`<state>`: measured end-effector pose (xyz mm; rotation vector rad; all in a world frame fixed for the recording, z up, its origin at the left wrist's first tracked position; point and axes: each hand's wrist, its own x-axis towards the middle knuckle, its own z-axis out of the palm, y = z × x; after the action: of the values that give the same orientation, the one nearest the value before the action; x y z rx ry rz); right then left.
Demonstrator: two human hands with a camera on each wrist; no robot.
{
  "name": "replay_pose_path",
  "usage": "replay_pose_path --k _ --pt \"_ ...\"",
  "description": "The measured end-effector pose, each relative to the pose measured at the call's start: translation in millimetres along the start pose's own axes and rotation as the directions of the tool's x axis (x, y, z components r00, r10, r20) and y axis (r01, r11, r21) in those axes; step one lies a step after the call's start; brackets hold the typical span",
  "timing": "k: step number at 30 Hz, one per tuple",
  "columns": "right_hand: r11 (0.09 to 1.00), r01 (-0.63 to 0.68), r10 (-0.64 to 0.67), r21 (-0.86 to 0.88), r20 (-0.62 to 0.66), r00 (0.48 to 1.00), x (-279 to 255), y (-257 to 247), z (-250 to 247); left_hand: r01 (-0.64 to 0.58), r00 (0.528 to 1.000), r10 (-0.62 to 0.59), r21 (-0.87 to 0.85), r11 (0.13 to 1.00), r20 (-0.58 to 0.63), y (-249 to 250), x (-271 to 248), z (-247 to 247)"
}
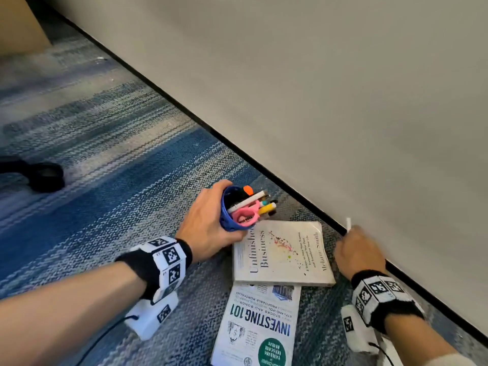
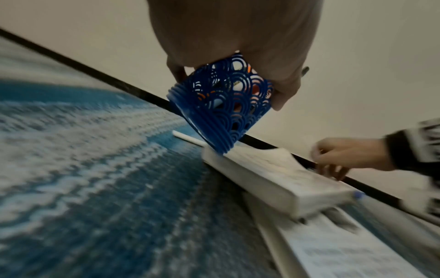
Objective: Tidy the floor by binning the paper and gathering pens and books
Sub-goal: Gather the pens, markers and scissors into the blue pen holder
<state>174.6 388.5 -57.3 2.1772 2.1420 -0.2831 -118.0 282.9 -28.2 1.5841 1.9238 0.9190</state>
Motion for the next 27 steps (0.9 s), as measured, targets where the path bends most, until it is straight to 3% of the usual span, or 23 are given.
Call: replay_pose_path --k 3,5,7,9,13,16,19,22,25,27 --pt "0.955 0.235 -0.265 -0.180 -0.160 0.951 -5 -33 -13 0.097 0.983 -0.096 -0.005 0.995 -0.156 -22 14 -19" --pt "0.931 0.348 -0.358 -0.114 -0.085 0.930 -2 -72 -16 0.143 0.970 -0.139 0.009 0.990 -0.198 -33 16 -28" --pt "0.908 0.419 -0.419 0.007 0.019 0.908 6 -111 -9 0.156 0.975 -0.146 0.048 0.987 -0.169 -40 13 -32" --pt "0.872 0.489 -0.487 -0.005 0.074 0.870 14 -146 6 0.163 0.981 -0.153 0.081 0.983 -0.117 -48 5 -35" --pt "0.879 0.475 -0.466 -0.031 0.144 0.873 24 -179 35 0.199 0.979 -0.193 0.112 0.974 -0.063 -59 -13 -43" --pt "0.889 0.454 -0.445 -0.052 0.127 0.886 29 -180 40 0.218 0.976 -0.214 0.127 0.968 -0.048 -65 -23 -48" --pt "0.876 0.471 -0.461 0.108 -0.105 0.881 28 -169 26 0.224 0.974 -0.219 0.125 0.966 -0.054 -65 -25 -51" --pt "0.767 0.538 -0.424 0.349 -0.353 0.834 15 -151 -7 0.200 0.979 -0.195 0.118 0.973 -0.054 -51 -17 -48" --pt "0.548 0.429 -0.362 0.718 -0.259 0.895 -6 -119 -51 0.149 0.989 -0.147 0.071 0.986 -0.032 -22 -8 -35" --pt "0.470 0.328 -0.427 0.819 -0.114 0.897 -23 -94 -79 0.102 0.995 -0.101 0.040 0.994 -0.013 -2 -8 -22"
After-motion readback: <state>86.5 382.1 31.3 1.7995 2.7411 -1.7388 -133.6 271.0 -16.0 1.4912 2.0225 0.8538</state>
